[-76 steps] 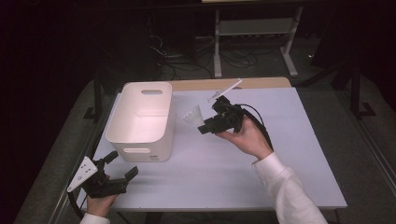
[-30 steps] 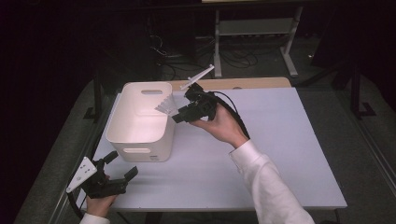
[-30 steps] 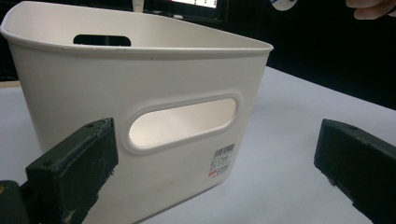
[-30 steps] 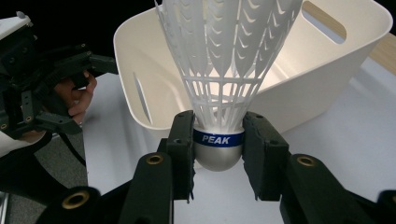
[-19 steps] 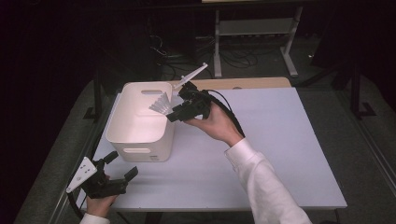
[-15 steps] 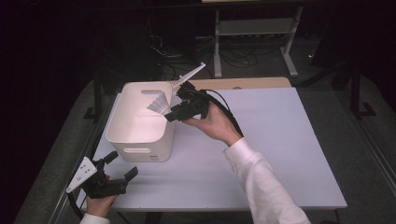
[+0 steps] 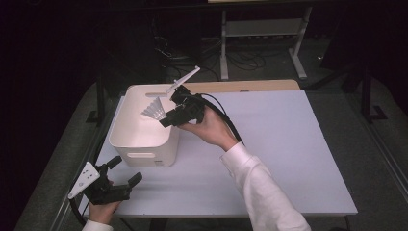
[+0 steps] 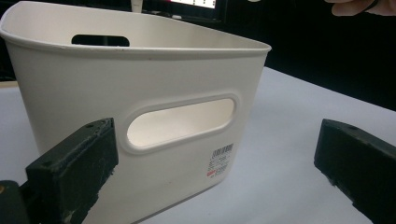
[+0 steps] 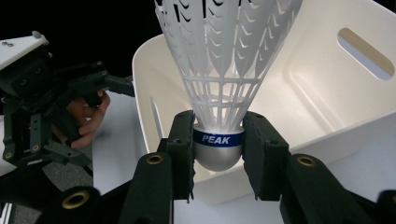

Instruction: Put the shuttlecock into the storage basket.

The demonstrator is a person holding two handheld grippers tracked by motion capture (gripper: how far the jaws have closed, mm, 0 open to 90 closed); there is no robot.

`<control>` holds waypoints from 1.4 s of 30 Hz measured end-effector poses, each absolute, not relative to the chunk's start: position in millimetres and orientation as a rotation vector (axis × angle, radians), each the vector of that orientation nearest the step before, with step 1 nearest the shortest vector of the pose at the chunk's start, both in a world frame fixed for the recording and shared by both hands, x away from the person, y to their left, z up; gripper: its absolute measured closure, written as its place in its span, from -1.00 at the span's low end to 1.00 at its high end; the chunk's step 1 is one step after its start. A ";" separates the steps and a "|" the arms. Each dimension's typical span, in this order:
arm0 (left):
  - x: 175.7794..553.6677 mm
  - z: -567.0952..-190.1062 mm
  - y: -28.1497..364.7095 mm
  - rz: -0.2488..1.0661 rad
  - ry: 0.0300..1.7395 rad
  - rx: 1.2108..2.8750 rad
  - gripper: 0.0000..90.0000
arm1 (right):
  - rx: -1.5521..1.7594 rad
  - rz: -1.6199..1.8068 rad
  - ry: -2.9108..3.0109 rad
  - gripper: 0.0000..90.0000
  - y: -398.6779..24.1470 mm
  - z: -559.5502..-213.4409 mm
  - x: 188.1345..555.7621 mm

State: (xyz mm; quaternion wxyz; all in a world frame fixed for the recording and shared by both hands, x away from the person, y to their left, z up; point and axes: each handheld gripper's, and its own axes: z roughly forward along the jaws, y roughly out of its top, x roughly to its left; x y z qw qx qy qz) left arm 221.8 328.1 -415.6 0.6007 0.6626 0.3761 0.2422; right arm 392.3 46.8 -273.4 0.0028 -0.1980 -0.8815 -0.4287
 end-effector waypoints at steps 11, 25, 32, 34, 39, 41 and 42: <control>221.8 -415.8 327.8 0.554 0.877 1.531 -1.00 | -0.595 -1.369 -2.750 0.43 59.9 -271.9 396.0; 222.2 -415.9 327.0 0.551 0.874 1.541 -1.00 | -0.585 -1.362 -2.733 0.43 76.8 -281.4 401.7; 223.0 -416.1 327.6 0.548 0.875 1.547 -1.00 | -0.560 -1.390 -2.717 -0.28 80.1 -283.5 400.1; 222.9 -416.2 327.4 0.547 0.876 1.547 -1.00 | -0.559 -1.393 -2.728 -0.34 80.3 -283.9 399.9; 223.1 -416.1 327.7 0.547 0.875 1.547 -1.00 | -0.572 -1.423 -2.744 -0.74 77.4 -282.3 399.5; 223.2 -416.2 327.7 0.547 0.874 1.548 -1.00 | -0.587 -1.439 -2.738 -0.93 75.4 -281.5 399.4; 223.2 -416.2 327.4 0.545 0.877 1.547 -1.00 | -0.604 -1.440 -2.743 -0.98 74.6 -281.0 399.5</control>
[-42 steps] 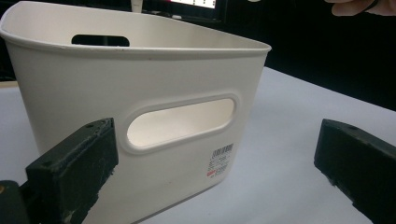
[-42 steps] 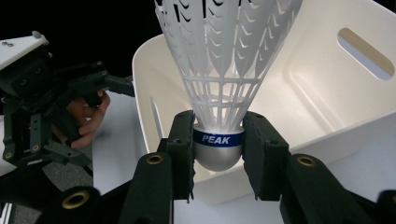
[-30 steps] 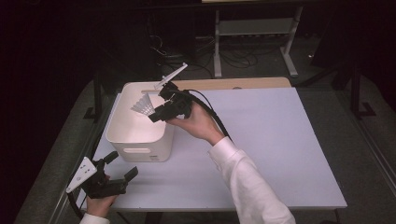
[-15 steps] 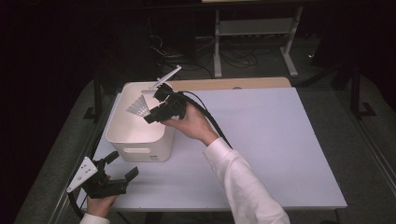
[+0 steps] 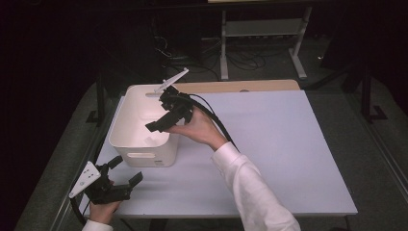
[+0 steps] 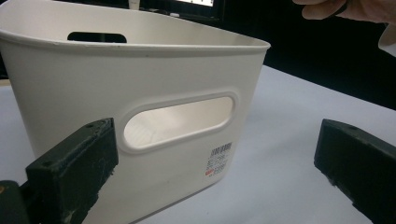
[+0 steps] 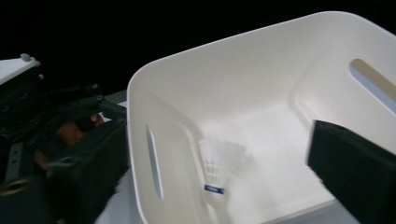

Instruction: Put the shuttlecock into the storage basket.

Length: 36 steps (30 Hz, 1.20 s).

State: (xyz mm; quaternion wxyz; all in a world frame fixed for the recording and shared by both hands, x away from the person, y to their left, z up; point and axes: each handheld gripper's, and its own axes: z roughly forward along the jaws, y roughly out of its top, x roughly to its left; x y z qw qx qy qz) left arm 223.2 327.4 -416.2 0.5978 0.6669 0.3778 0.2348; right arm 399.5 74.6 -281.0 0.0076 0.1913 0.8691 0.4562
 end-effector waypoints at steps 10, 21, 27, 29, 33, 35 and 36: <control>223.0 -416.2 327.4 0.550 0.876 1.551 -1.00 | 0.605 1.431 2.672 -1.00 62.7 -282.7 399.1; 223.1 -416.0 328.5 0.562 0.867 1.555 -1.00 | 0.599 1.470 2.626 -1.00 41.5 -284.3 394.5; 222.9 -416.3 328.2 0.560 0.873 1.554 -1.00 | 0.623 1.482 2.608 -1.00 27.4 -287.9 394.6; 223.0 -416.5 327.9 0.558 0.875 1.553 -1.00 | 0.621 1.491 2.595 -1.00 20.9 -289.2 394.6; 223.1 -416.5 327.6 0.557 0.879 1.550 -1.00 | 0.644 1.525 2.588 -1.00 15.3 -288.4 390.6; 223.0 -416.5 327.5 0.560 0.881 1.551 -1.00 | 0.628 1.523 2.579 -1.00 11.0 -288.1 389.4; 223.1 -416.6 326.5 0.554 0.882 1.537 -1.00 | 0.635 1.524 2.574 -1.00 8.9 -287.6 388.2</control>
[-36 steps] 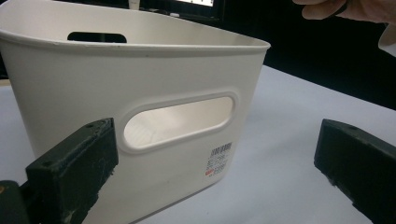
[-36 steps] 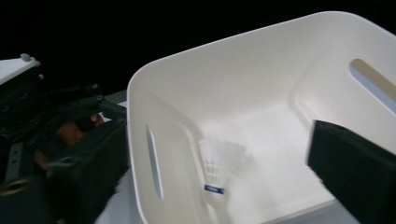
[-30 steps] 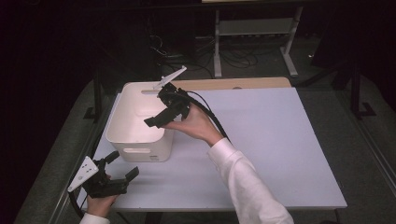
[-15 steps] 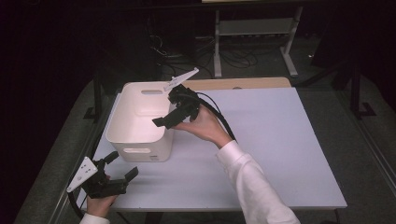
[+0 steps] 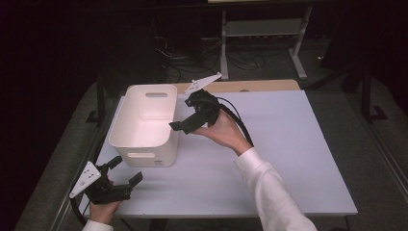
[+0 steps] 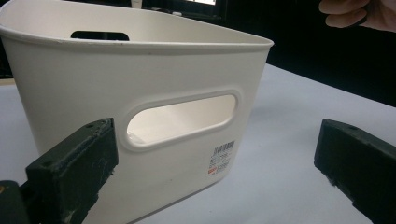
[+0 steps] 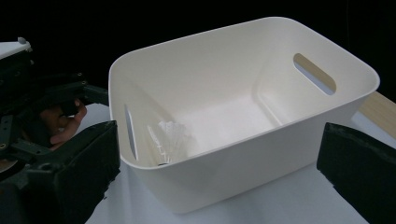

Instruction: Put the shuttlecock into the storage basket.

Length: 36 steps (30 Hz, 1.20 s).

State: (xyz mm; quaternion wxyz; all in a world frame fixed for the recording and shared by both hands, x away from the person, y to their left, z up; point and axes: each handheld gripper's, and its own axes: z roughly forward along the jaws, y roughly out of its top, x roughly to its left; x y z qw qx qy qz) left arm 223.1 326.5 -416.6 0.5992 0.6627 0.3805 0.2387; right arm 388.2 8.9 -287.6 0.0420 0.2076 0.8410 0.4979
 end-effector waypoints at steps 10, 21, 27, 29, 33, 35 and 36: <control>223.9 -416.9 326.3 0.555 0.882 1.541 -1.00 | 0.621 1.557 2.531 -1.00 -12.1 -286.0 383.0; 224.0 -416.8 326.1 0.555 0.888 1.545 -1.00 | 0.663 1.566 2.507 -1.00 -38.0 -296.8 382.3; 224.4 -416.9 326.6 0.557 0.887 1.549 -1.00 | 0.679 1.552 2.506 -1.00 -48.6 -299.2 381.3; 224.4 -417.0 326.4 0.556 0.887 1.549 -1.00 | 0.686 1.553 2.499 -1.00 -51.9 -300.5 381.0; 224.5 -417.0 326.2 0.555 0.887 1.547 -1.00 | 0.699 1.548 2.497 -1.00 -58.5 -303.0 380.4; 224.5 -417.0 326.2 0.555 0.887 1.548 -1.00 | 0.710 1.547 2.494 -1.00 -61.7 -304.5 380.0; 224.5 -417.0 326.2 0.555 0.887 1.548 -1.00 | 0.710 1.544 2.489 -1.00 -63.2 -305.6 380.3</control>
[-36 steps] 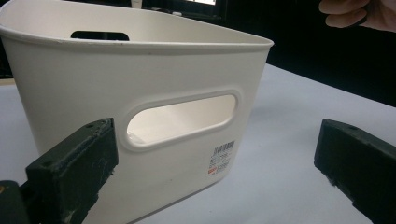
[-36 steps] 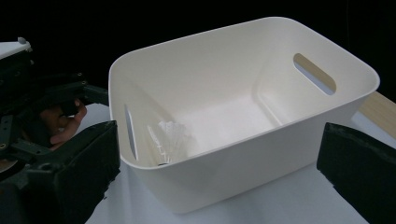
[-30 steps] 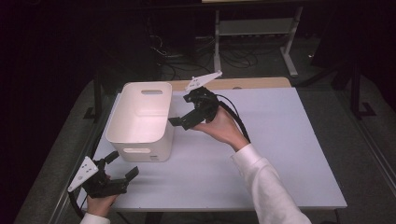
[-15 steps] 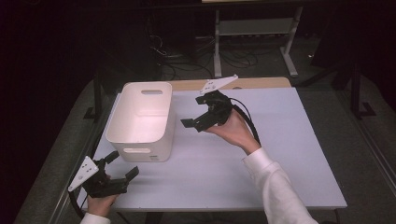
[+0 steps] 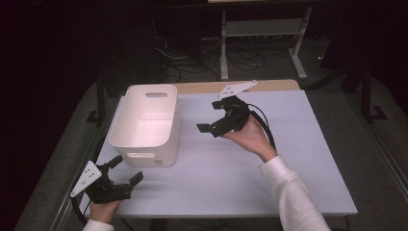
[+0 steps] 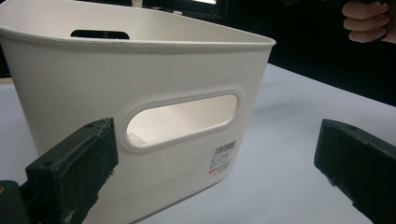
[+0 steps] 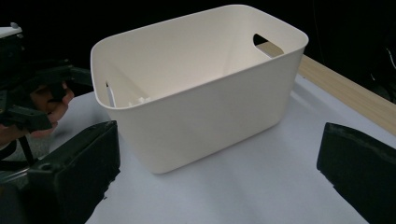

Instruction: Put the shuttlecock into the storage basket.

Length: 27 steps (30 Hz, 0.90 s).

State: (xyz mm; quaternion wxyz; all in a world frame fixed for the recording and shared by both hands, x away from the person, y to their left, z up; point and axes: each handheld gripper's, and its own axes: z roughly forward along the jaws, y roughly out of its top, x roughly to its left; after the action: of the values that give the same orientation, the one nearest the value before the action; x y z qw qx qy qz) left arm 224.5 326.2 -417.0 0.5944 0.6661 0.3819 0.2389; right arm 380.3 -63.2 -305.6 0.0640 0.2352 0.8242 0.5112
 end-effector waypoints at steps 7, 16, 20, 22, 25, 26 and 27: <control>224.6 -417.0 326.4 0.553 0.888 1.547 -1.00 | 0.750 1.531 2.493 -1.00 -74.1 -313.0 379.8; 225.3 -417.1 326.3 0.553 0.886 1.548 -1.00 | 0.793 1.530 2.465 -1.00 -92.5 -324.1 377.6; 225.5 -417.2 326.2 0.554 0.884 1.548 -1.00 | 0.812 1.534 2.456 -1.00 -99.5 -328.8 376.5; 225.4 -417.1 326.0 0.555 0.885 1.549 -1.00 | 0.812 1.540 2.450 -1.00 -102.1 -331.2 376.2; 225.6 -417.2 325.9 0.555 0.887 1.547 -1.00 | 0.818 1.542 2.447 -1.00 -105.7 -334.1 375.4; 225.7 -417.2 326.0 0.554 0.887 1.546 -1.00 | 0.826 1.540 2.447 -1.00 -107.2 -335.1 374.8; 225.7 -417.2 326.1 0.555 0.888 1.547 -1.00 | 0.822 1.544 2.443 -1.00 -108.4 -336.3 374.8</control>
State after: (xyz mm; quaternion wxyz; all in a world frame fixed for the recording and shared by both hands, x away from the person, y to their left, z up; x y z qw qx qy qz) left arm 225.7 326.1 -417.2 0.5947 0.6658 0.3820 0.2388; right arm 374.8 -108.4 -336.3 0.0684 0.2730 0.8113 0.5125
